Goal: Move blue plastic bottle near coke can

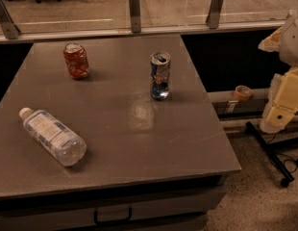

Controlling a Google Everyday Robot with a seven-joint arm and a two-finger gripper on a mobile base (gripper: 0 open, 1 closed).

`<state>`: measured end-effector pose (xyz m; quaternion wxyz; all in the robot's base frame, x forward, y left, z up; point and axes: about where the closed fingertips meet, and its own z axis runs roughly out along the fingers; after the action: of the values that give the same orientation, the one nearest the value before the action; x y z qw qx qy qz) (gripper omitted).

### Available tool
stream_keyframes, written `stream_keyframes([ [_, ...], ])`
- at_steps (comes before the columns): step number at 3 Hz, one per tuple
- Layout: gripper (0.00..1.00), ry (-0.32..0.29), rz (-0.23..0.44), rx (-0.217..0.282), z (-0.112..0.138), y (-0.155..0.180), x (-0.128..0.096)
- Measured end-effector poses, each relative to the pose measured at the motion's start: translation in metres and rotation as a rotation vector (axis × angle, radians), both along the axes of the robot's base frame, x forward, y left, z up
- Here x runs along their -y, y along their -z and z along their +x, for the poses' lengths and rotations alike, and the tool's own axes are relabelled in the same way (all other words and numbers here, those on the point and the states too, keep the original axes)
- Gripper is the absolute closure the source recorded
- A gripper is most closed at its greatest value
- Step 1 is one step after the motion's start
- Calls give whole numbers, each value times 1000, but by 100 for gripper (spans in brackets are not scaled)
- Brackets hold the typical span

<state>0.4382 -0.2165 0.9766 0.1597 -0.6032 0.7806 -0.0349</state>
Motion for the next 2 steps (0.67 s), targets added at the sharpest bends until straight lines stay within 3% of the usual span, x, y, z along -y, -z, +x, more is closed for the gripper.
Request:
stream_keyframes([
  [2, 0, -3, 16, 17, -2, 0, -6],
])
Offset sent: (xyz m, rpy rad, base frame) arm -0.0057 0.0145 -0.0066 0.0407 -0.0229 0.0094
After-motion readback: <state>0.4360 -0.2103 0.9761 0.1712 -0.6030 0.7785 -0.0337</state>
